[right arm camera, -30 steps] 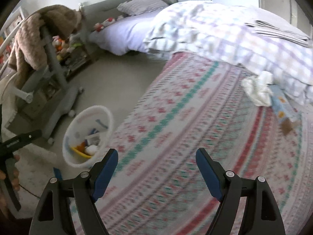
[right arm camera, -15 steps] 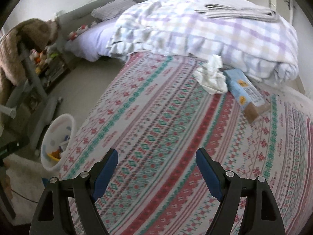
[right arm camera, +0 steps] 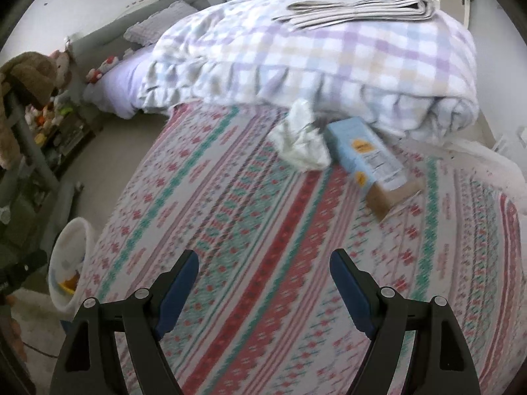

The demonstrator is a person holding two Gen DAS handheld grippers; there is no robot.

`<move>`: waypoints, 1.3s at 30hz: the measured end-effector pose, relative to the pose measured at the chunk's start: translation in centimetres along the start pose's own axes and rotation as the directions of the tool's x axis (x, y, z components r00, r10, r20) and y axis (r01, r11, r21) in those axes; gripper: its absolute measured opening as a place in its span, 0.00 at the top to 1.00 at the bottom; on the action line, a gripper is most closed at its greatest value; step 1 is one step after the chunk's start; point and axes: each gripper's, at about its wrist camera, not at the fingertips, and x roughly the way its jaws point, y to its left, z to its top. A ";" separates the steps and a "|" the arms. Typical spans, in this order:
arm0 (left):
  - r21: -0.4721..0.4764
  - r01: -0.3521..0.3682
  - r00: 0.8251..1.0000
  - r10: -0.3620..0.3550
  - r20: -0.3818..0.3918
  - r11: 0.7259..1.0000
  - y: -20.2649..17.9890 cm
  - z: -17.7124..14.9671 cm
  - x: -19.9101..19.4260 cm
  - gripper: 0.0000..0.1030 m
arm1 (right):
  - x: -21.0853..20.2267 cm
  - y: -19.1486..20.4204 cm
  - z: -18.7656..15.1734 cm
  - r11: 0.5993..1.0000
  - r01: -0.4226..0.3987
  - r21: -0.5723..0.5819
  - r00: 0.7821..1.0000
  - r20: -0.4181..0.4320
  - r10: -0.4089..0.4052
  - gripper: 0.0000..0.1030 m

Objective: Collect trash
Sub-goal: 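Grasp the milk carton with the right tool while the left tool grasps the crumpled white tissue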

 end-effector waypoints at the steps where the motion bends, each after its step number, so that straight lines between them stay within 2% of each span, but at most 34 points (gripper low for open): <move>1: 0.004 -0.002 1.000 0.002 0.001 1.000 -0.5 0.1 0.2 0.03 | -0.1 -0.5 0.3 1.000 0.003 0.002 1.000 0.007 -0.003 0.19; 8: -0.016 0.038 0.999 -0.038 -0.002 0.999 -3.3 0.4 1.9 0.03 | 0.5 -4.5 2.2 0.999 0.007 0.035 0.999 0.035 -0.008 0.19; 11: -0.004 0.043 0.999 -0.043 0.004 0.999 -4.8 1.4 2.8 0.03 | 2.0 -6.4 2.6 0.997 0.041 0.062 0.999 0.000 -0.041 0.19; 14: 0.002 0.067 0.998 -0.067 0.018 0.998 -6.3 2.2 3.5 0.03 | 2.6 -7.8 3.3 0.995 0.072 0.069 0.997 0.010 -0.072 0.19; 19: 0.074 0.107 0.994 -0.108 0.018 0.992 -10.8 3.2 5.2 0.03 | 4.2 -10.4 4.1 0.991 0.119 0.055 0.993 -0.003 -0.119 0.19; 23: 0.143 0.160 0.986 -0.164 0.016 0.977 -15.0 3.7 6.1 0.03 | 5.7 -11.4 4.5 0.995 0.093 0.041 0.996 -0.014 -0.093 0.20; 25: 0.161 0.187 0.981 -0.193 0.023 0.969 -17.0 3.9 6.5 0.03 | 6.2 -11.3 4.6 0.998 0.066 0.013 0.998 -0.008 -0.065 0.26; 26: 0.165 0.195 0.979 -0.202 0.027 0.967 -17.8 4.0 6.6 0.03 | 6.4 -11.4 4.6 0.999 0.045 -0.006 0.999 -0.007 -0.045 0.46; 28: 0.182 0.212 0.975 -0.221 0.034 0.960 -19.5 4.1 6.9 0.03 | 6.5 -11.3 4.6 0.999 0.023 -0.024 1.000 -0.010 -0.023 0.47; 31: 0.241 0.221 0.968 -0.243 0.066 0.945 -22.2 4.0 7.1 0.03 | 5.2 -12.0 4.1 0.999 0.044 0.005 0.999 0.024 -0.045 0.47; 36: 0.270 0.306 0.936 -0.340 0.089 0.913 -25.2 3.7 7.6 0.11 | 2.8 -13.4 3.5 0.997 0.072 0.030 0.993 0.096 -0.074 0.47; 39: 0.238 0.336 0.929 -0.362 0.073 0.911 -26.2 4.1 8.8 0.23 | 2.9 -14.2 3.1 0.997 0.074 0.037 0.994 0.083 -0.077 0.47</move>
